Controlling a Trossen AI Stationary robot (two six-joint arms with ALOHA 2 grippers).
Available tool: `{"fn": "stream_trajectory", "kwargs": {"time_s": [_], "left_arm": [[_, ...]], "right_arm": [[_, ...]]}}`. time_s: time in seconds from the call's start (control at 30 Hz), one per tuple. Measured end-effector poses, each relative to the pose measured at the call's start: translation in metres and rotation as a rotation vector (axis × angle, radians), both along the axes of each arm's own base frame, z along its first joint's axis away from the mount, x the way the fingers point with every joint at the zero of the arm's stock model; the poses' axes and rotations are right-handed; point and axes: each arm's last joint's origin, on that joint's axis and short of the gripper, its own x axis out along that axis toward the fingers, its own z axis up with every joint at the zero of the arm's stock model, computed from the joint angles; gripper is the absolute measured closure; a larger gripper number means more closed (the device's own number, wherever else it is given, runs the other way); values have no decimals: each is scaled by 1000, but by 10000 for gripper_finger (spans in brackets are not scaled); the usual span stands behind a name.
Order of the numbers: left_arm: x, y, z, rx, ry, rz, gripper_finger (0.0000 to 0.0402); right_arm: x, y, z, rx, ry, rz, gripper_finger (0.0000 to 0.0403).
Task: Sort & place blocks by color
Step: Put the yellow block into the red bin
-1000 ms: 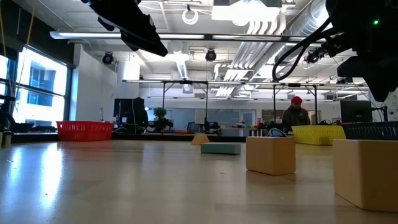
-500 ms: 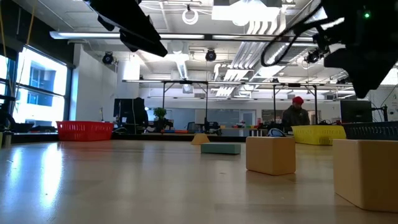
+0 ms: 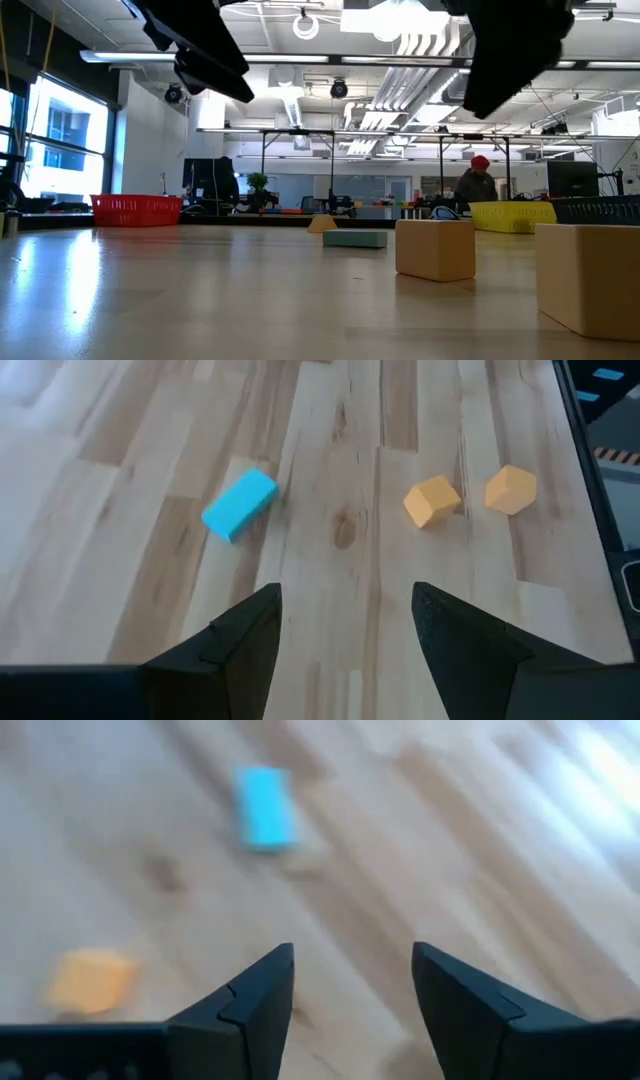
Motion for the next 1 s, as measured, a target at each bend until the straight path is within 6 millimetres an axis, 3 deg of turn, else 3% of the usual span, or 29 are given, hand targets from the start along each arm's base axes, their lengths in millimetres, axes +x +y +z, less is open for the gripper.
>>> {"fn": "stream_trajectory", "kwargs": {"time_s": [0.33, 0.63, 0.8, 1.0], "left_arm": [[-8, -21, -3, -126, 41, 64, 190], [-18, -52, -3, -272, 46, 100, 190], [-22, -63, -3, -316, 43, 99, 190], [-24, -68, -2, -295, 26, 99, 190]], "right_arm": [[29, 20, 16, -55, -235, 416, 212], [39, 29, 26, -103, -316, 733, 176], [41, 33, 21, -119, -290, 876, 175], [52, 42, -1, -143, -238, 1050, 176]]}}
